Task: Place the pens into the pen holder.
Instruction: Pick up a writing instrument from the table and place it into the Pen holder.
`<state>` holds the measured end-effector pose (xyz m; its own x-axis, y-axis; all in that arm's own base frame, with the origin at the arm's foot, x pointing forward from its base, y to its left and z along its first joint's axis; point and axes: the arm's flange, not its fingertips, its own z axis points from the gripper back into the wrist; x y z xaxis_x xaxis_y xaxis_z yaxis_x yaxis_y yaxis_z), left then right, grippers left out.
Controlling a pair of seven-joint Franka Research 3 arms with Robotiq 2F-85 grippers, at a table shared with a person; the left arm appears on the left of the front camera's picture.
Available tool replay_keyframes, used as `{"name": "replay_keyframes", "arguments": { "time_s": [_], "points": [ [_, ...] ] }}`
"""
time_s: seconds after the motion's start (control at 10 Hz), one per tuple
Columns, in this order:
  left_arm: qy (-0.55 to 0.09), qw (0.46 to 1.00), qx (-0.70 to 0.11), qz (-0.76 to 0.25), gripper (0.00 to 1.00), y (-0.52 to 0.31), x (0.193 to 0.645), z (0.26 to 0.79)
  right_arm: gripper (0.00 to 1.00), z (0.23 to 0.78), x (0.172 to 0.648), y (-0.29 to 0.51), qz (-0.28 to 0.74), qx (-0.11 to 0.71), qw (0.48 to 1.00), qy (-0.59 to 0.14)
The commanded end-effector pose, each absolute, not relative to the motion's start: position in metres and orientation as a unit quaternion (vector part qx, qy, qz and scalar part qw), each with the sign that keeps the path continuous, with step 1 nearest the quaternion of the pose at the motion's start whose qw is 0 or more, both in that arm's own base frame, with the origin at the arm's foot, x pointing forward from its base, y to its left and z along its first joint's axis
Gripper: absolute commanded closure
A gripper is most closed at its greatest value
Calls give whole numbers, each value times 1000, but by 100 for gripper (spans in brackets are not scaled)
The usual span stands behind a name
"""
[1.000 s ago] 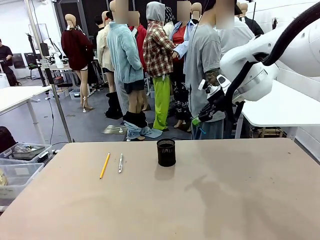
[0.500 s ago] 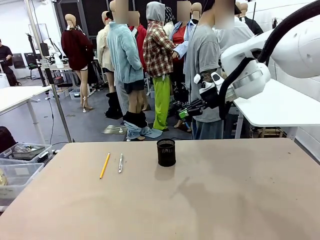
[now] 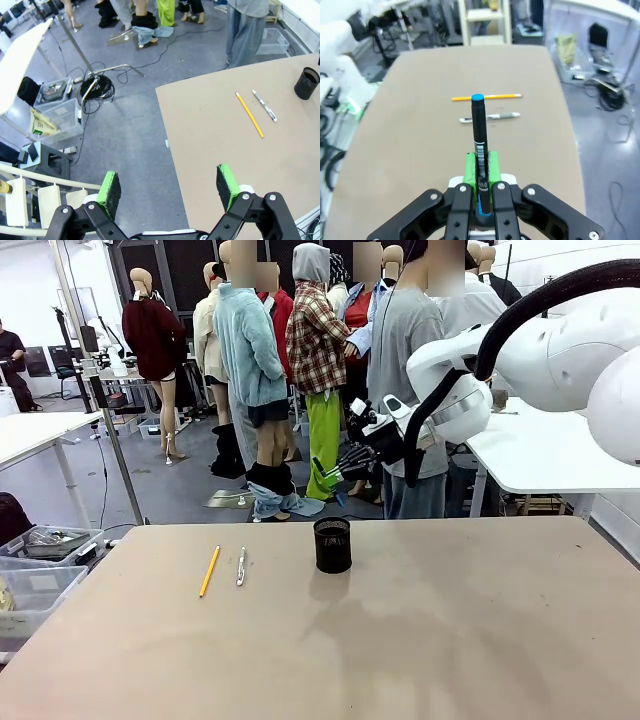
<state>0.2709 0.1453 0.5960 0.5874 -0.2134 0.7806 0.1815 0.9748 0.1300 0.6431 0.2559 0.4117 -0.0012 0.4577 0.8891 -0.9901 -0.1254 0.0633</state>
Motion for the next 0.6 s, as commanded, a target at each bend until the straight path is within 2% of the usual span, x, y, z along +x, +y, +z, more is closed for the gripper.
{"name": "replay_keyframes", "arguments": {
  "time_s": [0.0,0.2,0.5],
  "points": [
    [-444,890,18,-103,0,145,273,597,100,407,648,258,642,418,566,-305],
    [-444,890,18,-103,0,145,273,597,100,390,658,263,637,456,559,-272],
    [-444,890,18,-103,0,145,273,597,100,370,661,273,644,460,553,-260]
  ]
}}
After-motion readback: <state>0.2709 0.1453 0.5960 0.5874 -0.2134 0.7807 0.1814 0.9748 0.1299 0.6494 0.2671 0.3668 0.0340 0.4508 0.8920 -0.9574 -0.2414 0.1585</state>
